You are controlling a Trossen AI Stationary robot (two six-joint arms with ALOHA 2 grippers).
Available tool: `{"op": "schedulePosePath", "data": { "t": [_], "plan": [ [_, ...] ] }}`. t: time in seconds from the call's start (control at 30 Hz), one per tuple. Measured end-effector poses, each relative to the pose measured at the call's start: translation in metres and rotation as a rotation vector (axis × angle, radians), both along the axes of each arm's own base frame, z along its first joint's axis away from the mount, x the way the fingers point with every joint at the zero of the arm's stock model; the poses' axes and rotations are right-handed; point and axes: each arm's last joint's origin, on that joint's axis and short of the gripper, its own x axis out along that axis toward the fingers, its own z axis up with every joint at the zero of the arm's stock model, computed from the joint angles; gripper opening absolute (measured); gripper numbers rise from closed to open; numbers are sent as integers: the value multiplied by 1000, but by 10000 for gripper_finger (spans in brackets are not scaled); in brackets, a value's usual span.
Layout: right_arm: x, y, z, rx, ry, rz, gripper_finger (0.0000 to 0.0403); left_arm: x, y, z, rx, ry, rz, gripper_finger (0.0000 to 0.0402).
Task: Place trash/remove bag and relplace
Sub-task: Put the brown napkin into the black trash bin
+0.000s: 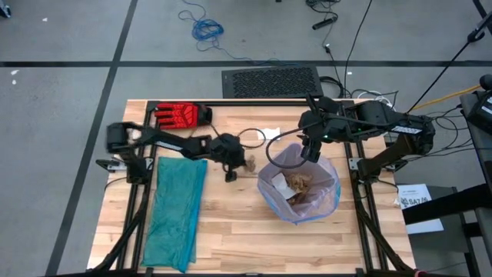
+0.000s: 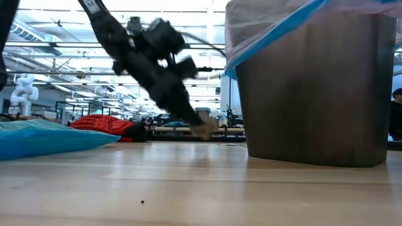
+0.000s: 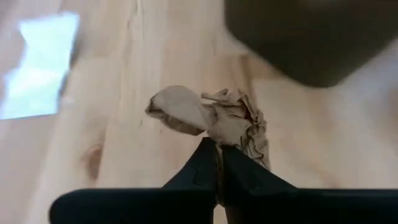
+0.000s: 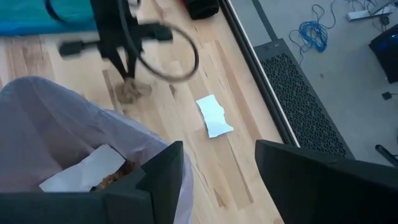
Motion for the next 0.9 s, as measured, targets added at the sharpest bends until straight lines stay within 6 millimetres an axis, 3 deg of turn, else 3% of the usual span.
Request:
{"op": "schedulePosePath", "data": {
  "t": [0.3, 0.43, 0.57, 0.7, 0.9],
  "plan": [
    [-6, -1, -3, 3, 58, -29, 194, -55, -13, 140, 8, -378, -33, 2],
    [-8, -1, -4, 7, 69, -41, 194, -58, -23, 181, -9, -519, -107, 2],
    [-8, -1, -4, 7, 70, -41, 194, -32, -36, 191, 15, -536, -187, 1],
    [-8, -1, -4, 7, 70, -41, 194, 5, -46, 182, 4, -502, -232, 3],
    [-8, -1, -4, 12, 70, -40, 194, 43, -50, 163, 3, -450, -293, 57]
  ]
}}
